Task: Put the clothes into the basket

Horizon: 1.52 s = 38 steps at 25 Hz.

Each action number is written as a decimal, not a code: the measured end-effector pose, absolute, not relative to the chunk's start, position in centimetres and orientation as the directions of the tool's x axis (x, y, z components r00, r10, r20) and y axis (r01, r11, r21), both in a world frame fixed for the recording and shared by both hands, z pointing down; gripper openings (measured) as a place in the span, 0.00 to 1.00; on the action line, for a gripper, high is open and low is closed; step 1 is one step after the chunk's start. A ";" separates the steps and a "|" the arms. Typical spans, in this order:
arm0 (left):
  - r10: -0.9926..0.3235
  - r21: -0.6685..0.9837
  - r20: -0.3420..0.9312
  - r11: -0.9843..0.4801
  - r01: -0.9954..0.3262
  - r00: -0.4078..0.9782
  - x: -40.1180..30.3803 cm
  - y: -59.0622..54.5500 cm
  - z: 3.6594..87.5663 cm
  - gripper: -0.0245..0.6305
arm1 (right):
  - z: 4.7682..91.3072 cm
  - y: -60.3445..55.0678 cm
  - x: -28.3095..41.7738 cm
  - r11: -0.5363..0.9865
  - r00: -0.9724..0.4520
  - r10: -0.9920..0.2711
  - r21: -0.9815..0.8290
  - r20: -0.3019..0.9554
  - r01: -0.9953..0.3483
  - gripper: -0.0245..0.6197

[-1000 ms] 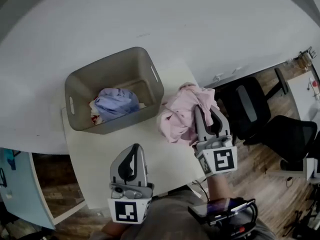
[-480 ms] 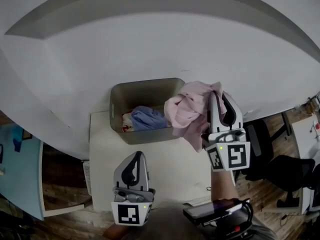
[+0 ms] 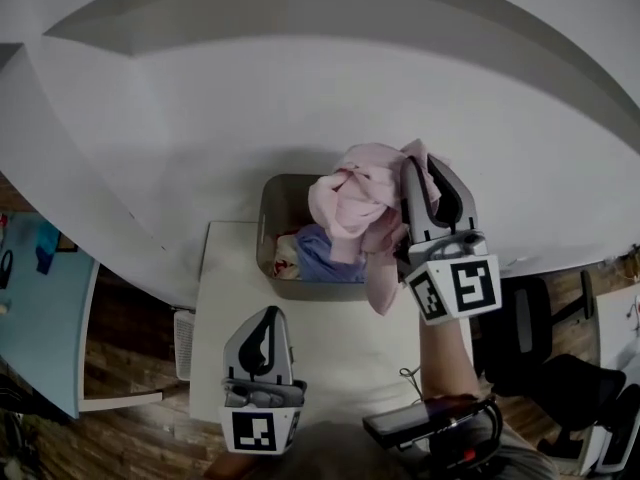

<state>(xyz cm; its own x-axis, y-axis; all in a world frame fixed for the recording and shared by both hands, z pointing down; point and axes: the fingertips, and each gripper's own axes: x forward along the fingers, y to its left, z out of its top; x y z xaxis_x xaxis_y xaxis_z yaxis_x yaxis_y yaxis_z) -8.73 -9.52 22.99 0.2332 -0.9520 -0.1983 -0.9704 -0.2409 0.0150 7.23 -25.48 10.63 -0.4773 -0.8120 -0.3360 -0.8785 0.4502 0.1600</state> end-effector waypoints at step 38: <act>-0.904 0.000 -0.161 -0.401 -0.916 0.396 -9.0 -3.2 23.6 0.05 | 28.9 -4.8 0.1 0.503 -0.503 -0.864 0.007 0.034 -0.864 0.05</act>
<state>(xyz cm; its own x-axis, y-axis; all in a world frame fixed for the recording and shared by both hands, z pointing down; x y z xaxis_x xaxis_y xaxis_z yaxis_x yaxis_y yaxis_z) -8.97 -3.17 23.60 0.3956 -0.9042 -0.1610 -0.9162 -0.4008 0.0001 0.12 -4.79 28.93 -0.5025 -0.8639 0.0343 -0.8643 0.5030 0.0070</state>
